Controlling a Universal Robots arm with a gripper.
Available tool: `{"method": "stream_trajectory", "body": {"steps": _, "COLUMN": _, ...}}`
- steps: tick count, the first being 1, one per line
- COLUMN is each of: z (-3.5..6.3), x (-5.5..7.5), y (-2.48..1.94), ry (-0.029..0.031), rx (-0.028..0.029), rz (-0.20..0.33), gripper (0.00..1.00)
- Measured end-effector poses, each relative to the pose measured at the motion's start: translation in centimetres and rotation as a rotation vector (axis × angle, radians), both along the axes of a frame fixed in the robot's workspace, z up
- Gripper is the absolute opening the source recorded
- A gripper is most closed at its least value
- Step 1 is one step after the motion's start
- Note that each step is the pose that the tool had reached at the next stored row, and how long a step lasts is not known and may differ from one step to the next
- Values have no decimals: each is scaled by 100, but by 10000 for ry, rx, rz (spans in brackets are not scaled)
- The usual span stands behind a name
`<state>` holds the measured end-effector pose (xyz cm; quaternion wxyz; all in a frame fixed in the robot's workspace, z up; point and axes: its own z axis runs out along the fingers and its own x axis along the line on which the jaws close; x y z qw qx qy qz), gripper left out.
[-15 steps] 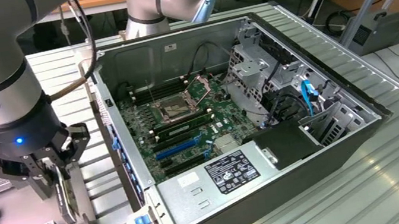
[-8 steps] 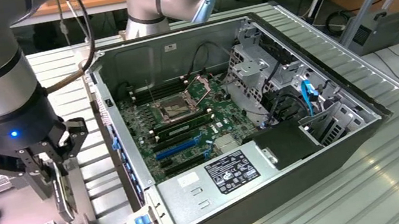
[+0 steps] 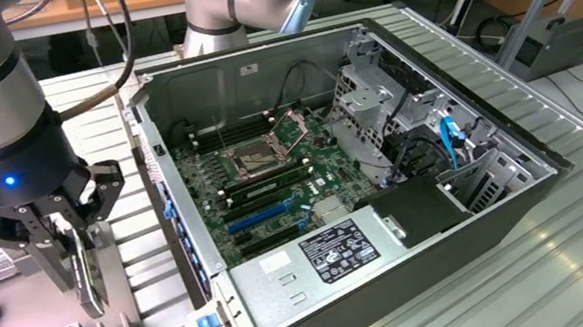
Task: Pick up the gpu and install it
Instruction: 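Pick up the gpu and move the gpu toward the slot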
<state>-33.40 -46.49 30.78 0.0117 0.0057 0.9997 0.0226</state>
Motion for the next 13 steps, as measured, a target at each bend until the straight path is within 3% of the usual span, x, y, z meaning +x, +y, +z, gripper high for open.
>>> {"method": "stream_trajectory", "body": {"steps": 13, "z": 284, "x": 0, "y": 0, "ry": 0, "rx": 0, "rz": 0, "gripper": 27}}
